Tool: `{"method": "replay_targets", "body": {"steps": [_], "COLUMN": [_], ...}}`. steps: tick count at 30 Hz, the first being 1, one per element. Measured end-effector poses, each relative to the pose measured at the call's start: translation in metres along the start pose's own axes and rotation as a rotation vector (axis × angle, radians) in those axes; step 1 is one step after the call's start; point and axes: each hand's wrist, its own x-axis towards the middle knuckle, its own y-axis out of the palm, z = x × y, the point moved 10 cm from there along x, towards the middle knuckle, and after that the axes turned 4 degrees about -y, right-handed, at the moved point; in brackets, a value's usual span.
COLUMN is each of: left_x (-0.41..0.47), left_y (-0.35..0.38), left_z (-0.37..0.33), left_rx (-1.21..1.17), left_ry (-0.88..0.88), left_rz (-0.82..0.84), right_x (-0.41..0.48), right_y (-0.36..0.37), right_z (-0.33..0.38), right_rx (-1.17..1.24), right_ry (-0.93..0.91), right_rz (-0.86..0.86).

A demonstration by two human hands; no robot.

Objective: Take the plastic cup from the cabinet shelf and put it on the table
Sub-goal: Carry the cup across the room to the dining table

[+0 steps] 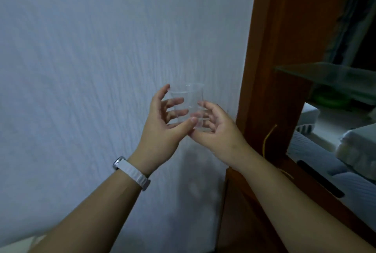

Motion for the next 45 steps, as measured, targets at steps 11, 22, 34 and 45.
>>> {"method": "replay_targets", "body": {"steps": [11,22,34,45], "left_x": [-0.064,-0.203,-0.417,-0.570], "left_y": [-0.150,-0.353,-0.533,-0.605], "left_z": [-0.022,-0.073,-0.133,-0.181], "left_rx": [0.138,0.268,0.397,0.486], "left_ry": [-0.030,-0.058,-0.133,-0.180], "left_rz": [-0.269,-0.507,-0.797,-1.115], "right_x": [0.005,-0.067,-0.214,-0.327], "right_y": [0.157,0.388,0.630,0.763], "right_z": [0.023,0.090,0.163,0.216], "right_rx": [0.161,0.306,0.437,0.555], "right_ry": [-0.040,-0.023,0.031,-0.013], "right_rz": [0.270,0.515,0.883,1.256]}}
